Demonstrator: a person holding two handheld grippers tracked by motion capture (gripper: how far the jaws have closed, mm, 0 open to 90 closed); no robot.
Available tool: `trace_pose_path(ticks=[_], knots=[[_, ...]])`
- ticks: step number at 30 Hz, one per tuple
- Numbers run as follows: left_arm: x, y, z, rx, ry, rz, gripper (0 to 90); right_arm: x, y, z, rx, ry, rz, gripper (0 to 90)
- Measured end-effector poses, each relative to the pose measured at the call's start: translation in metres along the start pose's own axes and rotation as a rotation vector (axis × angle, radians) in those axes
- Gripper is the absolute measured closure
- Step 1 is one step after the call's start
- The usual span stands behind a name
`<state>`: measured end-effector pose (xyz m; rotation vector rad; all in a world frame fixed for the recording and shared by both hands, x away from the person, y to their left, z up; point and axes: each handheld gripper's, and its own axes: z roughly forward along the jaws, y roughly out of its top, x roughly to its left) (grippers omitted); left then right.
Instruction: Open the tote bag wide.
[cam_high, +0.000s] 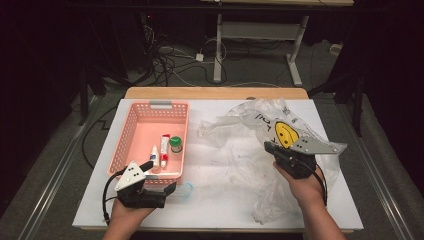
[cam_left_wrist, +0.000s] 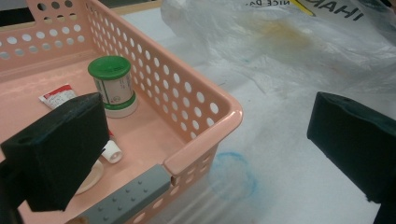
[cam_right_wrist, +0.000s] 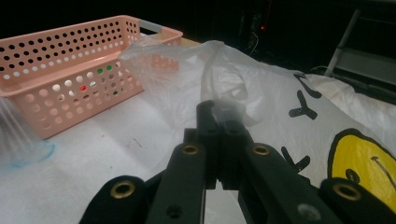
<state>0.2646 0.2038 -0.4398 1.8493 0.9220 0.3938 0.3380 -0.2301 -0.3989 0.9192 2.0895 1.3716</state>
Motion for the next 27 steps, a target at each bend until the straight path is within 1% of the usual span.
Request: trace_pose_path(ticks=[3, 8, 9, 10, 11, 12, 13, 14, 18, 21, 23, 27], knots=[[0.001, 0.000, 0.000, -0.007, -0.005, -0.010, 0.0, 0.000, 0.007, -0.001, -0.011, -0.014, 0.001, 90.0], [0.002, 0.000, -0.002, -0.014, -0.005, -0.019, 0.0, -0.002, 0.023, -0.004, -0.051, -0.028, -0.001, 90.0], [0.002, 0.000, -0.003, -0.018, -0.005, -0.020, 0.0, -0.002, 0.024, -0.008, -0.100, -0.022, 0.018, 90.0], [0.003, 0.000, -0.004, -0.021, -0.004, -0.022, 0.0, -0.002, 0.024, -0.008, -0.100, -0.022, 0.018, 90.0], [0.003, 0.000, -0.005, -0.026, -0.003, -0.026, 0.0, -0.001, 0.022, -0.009, -0.127, -0.013, 0.039, 90.0], [0.004, 0.000, -0.006, -0.034, -0.008, -0.030, 0.0, 0.001, 0.019, -0.006, -0.110, -0.006, 0.023, 90.0], [0.004, 0.000, -0.007, -0.041, -0.011, -0.035, 0.0, 0.001, 0.019, -0.006, -0.110, -0.006, 0.023, 90.0], [0.004, 0.001, -0.008, -0.046, -0.010, -0.031, 0.0, 0.001, 0.017, -0.005, -0.098, -0.009, 0.010, 90.0], [0.005, 0.002, -0.010, -0.055, -0.008, -0.035, 0.0, -0.001, 0.008, -0.001, -0.070, 0.004, 0.006, 90.0], [0.006, 0.003, -0.011, -0.059, -0.012, -0.041, 0.0, -0.004, 0.006, -0.002, -0.076, 0.025, 0.016, 90.0], [0.006, 0.004, -0.012, -0.064, -0.008, -0.046, 0.0, -0.005, 0.005, -0.003, -0.082, 0.032, 0.037, 90.0], [0.006, 0.005, -0.013, -0.058, 0.002, -0.049, 0.0, -0.002, 0.005, -0.004, -0.076, 0.028, 0.019, 90.0]])
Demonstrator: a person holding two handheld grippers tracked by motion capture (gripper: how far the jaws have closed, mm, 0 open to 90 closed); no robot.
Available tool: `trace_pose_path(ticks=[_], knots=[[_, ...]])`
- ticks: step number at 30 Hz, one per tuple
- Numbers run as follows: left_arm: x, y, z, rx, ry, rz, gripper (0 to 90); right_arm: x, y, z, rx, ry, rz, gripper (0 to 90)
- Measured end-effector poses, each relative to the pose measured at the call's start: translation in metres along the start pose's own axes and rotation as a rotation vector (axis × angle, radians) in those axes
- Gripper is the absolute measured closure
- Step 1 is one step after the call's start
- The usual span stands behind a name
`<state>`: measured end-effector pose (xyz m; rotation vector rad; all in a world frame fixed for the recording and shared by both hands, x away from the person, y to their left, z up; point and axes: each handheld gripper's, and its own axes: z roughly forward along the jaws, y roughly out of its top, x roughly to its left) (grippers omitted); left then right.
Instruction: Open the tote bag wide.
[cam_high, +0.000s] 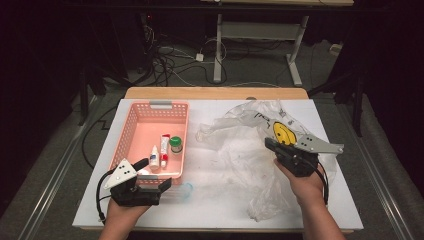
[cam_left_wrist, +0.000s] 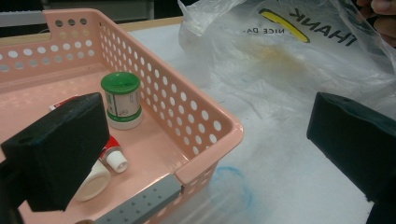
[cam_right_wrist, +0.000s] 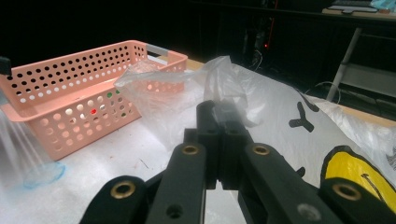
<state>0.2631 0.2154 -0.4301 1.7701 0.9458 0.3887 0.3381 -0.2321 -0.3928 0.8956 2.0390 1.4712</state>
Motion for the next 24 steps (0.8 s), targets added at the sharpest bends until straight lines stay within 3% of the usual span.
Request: trace_pose_path(ticks=[6, 11, 16, 18, 21, 24], knots=[[0.007, 0.007, -0.004, 0.008, 0.027, -0.023, 0.0, 0.001, 0.001, 0.000, -0.007, -0.001, -0.002, 90.0], [0.011, 0.015, 0.002, 0.036, 0.038, -0.034, 0.0, -0.003, 0.001, -0.001, -0.013, 0.000, 0.011, 90.0], [0.015, 0.032, 0.012, 0.036, 0.061, -0.025, 0.0, -0.005, 0.002, -0.005, -0.020, 0.001, 0.017, 90.0], [0.017, 0.042, 0.012, 0.009, 0.037, -0.035, 0.0, -0.005, 0.002, -0.005, -0.022, -0.001, 0.015, 90.0], [0.020, 0.057, 0.012, -0.015, 0.068, -0.012, 0.0, -0.005, 0.002, -0.005, -0.024, -0.009, 0.018, 90.0], [0.027, 0.067, 0.020, 0.005, 0.086, -0.011, 0.0, -0.005, 0.002, -0.005, -0.020, -0.004, 0.016, 90.0]])
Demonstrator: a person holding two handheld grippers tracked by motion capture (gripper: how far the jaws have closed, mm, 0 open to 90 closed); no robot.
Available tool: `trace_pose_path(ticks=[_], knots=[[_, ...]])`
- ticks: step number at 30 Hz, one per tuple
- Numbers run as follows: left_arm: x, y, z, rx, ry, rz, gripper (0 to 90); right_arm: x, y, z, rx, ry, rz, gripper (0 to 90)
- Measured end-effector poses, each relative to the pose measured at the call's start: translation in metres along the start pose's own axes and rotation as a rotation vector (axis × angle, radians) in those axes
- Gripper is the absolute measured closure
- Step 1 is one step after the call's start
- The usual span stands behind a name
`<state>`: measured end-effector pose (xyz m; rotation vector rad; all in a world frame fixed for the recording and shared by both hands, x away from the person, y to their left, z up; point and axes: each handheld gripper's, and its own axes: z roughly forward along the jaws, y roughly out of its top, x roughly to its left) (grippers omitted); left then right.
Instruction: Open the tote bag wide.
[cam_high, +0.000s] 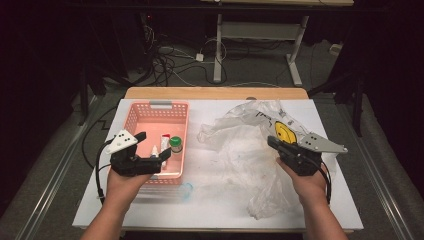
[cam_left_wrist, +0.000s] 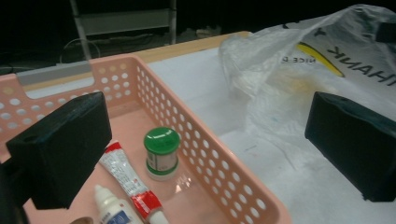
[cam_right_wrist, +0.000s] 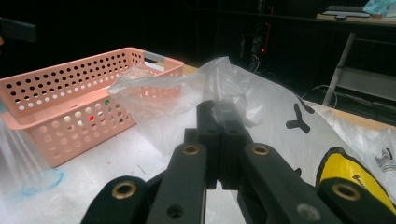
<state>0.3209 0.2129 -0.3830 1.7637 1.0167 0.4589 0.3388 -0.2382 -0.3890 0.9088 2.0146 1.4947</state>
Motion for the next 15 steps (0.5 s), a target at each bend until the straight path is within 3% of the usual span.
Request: trace_pose_path(ticks=[3, 7, 11, 13, 15], knots=[[0.009, 0.005, 0.012, 0.030, -0.001, 0.003, 1.1, 0.000, 0.000, 0.000, 0.002, -0.002, -0.002, 90.0], [0.028, 0.008, 0.030, 0.093, 0.003, -0.057, 2.1, 0.000, 0.000, 0.000, -0.002, -0.006, -0.001, 90.0], [0.038, 0.011, 0.042, 0.140, 0.055, -0.066, 5.0, -0.001, 0.000, -0.001, -0.003, -0.003, -0.003, 90.0], [0.043, 0.014, 0.047, 0.162, 0.059, -0.066, 5.3, -0.001, 0.000, -0.001, -0.002, -0.005, 0.002, 90.0], [0.048, 0.014, 0.051, 0.178, 0.059, -0.091, 7.6, -0.002, 0.000, -0.001, -0.003, -0.005, 0.002, 90.0]])
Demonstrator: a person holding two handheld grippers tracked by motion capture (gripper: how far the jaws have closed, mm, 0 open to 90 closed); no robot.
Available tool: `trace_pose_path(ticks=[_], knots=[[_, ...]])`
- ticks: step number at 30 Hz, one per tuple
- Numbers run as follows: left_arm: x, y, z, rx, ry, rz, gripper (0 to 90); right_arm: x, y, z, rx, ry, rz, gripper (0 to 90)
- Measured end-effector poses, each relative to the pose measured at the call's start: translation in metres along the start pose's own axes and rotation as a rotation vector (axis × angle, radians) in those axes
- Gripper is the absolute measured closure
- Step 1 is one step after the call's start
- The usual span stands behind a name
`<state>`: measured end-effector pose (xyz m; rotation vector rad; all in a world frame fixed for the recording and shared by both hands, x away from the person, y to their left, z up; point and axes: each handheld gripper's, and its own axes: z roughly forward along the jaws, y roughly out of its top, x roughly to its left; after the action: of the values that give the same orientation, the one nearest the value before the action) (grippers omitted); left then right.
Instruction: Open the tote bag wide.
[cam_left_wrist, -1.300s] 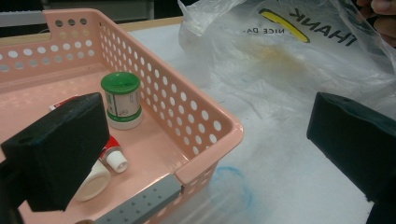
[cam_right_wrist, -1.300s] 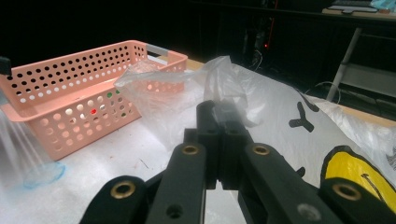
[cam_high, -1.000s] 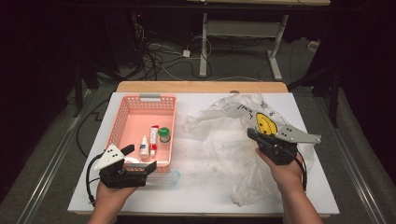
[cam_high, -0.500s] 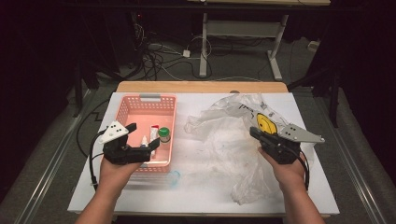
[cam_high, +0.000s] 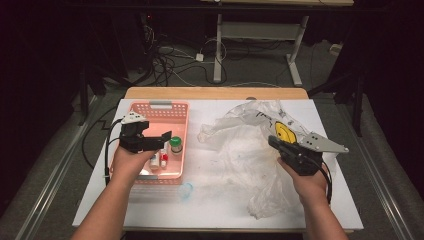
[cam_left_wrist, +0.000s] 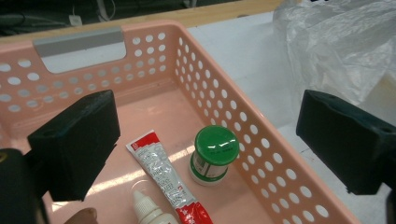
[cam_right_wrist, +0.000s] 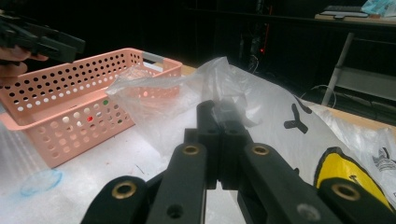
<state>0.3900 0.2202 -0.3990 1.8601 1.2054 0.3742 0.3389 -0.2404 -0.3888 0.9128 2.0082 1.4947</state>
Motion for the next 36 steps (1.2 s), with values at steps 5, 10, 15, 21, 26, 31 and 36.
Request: trace_pose_path(ticks=[5, 10, 15, 21, 26, 31, 36], knots=[[0.007, -0.001, 0.009, 0.077, 0.025, -0.005, 14.9, -0.001, -0.001, 0.000, 0.001, -0.005, -0.004, 90.0], [0.013, -0.003, 0.016, 0.147, 0.040, -0.009, 21.9, -0.001, 0.000, -0.001, -0.005, -0.012, -0.007, 90.0], [0.020, -0.005, 0.025, 0.213, 0.057, -0.022, 25.3, 0.000, -0.002, 0.000, -0.001, -0.016, -0.005, 90.0], [0.024, -0.005, 0.036, 0.292, 0.040, -0.067, 34.4, 0.001, -0.002, 0.000, 0.002, -0.015, -0.022, 90.0], [0.025, -0.005, 0.044, 0.380, 0.047, -0.073, 40.3, 0.002, -0.002, 0.001, 0.008, -0.014, -0.023, 90.0], [0.023, -0.005, 0.052, 0.419, 0.039, -0.071, 45.0, 0.001, -0.002, 0.001, 0.010, -0.016, -0.021, 90.0], [0.022, -0.006, 0.058, 0.468, 0.057, -0.066, 48.8, 0.000, -0.002, 0.000, 0.009, -0.014, -0.019, 90.0]])
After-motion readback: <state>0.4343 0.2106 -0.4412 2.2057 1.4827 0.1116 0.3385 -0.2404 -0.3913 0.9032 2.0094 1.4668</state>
